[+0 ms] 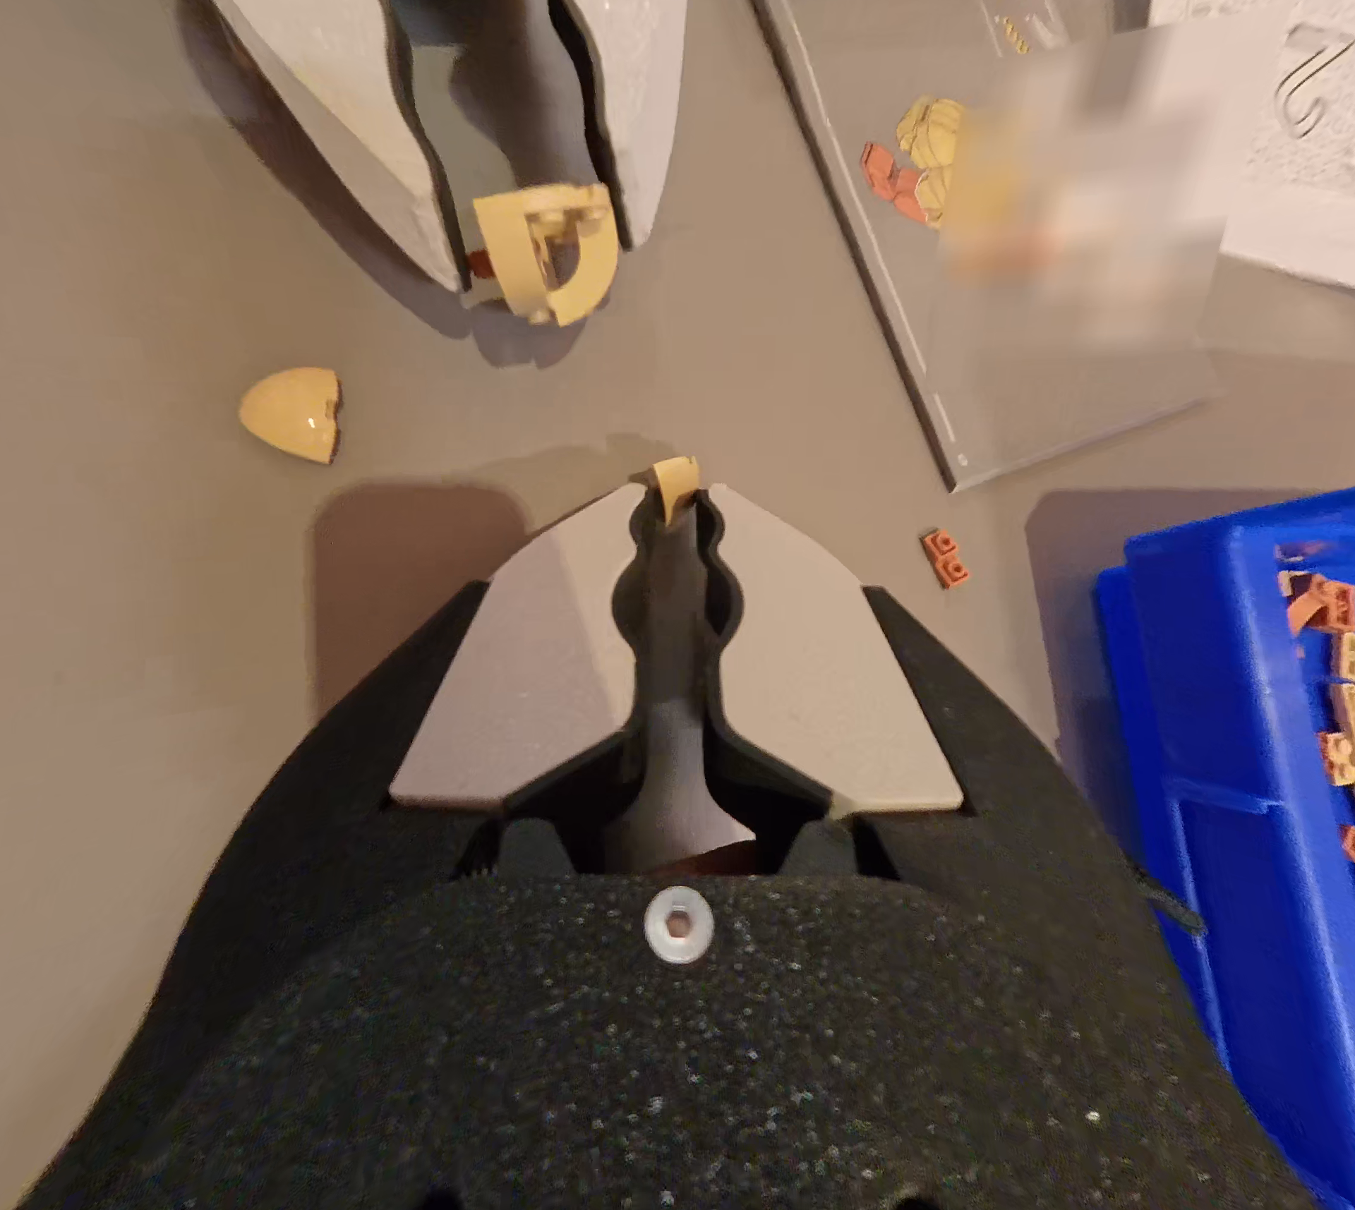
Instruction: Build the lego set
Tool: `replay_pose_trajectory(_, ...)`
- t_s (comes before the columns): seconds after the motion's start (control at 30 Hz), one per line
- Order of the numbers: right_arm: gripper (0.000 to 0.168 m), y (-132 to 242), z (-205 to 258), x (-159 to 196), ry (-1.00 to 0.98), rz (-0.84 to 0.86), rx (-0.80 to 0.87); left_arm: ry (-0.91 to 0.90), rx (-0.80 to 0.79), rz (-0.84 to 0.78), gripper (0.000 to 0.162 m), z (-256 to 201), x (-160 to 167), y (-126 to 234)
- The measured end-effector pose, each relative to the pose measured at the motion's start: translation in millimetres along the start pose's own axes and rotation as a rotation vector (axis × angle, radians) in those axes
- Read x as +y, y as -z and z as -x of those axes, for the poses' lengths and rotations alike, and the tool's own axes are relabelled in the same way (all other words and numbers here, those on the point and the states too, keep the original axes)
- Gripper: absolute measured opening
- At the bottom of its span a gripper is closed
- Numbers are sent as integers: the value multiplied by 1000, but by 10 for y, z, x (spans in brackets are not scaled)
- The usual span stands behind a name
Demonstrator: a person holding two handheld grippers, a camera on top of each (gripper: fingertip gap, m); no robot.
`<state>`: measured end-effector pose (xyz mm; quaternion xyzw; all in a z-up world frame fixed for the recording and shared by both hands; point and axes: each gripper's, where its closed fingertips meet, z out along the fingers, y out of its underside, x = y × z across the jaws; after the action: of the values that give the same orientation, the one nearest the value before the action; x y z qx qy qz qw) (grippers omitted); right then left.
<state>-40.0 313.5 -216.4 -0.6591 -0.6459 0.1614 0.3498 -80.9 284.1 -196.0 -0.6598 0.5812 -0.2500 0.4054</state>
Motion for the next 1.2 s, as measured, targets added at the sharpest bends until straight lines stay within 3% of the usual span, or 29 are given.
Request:
replay_pose_trajectory(0.13,10,117,72,-337,18,-174,31,-2,-18,-27,33,30,-35,17)
replay_pose_trajectory(0.3,10,228,150,-554,87,-265,79,-39,-34,-52,33,26,-81,11)
replay_pose_trajectory(0.77,10,196,224,-549,138,-240,101,-168,-95,-9,33,10,-55,-80)
replay_pose_trajectory(1.2,10,178,160,-510,116,-185,113,-183,-174,11,33,81,-52,-103)
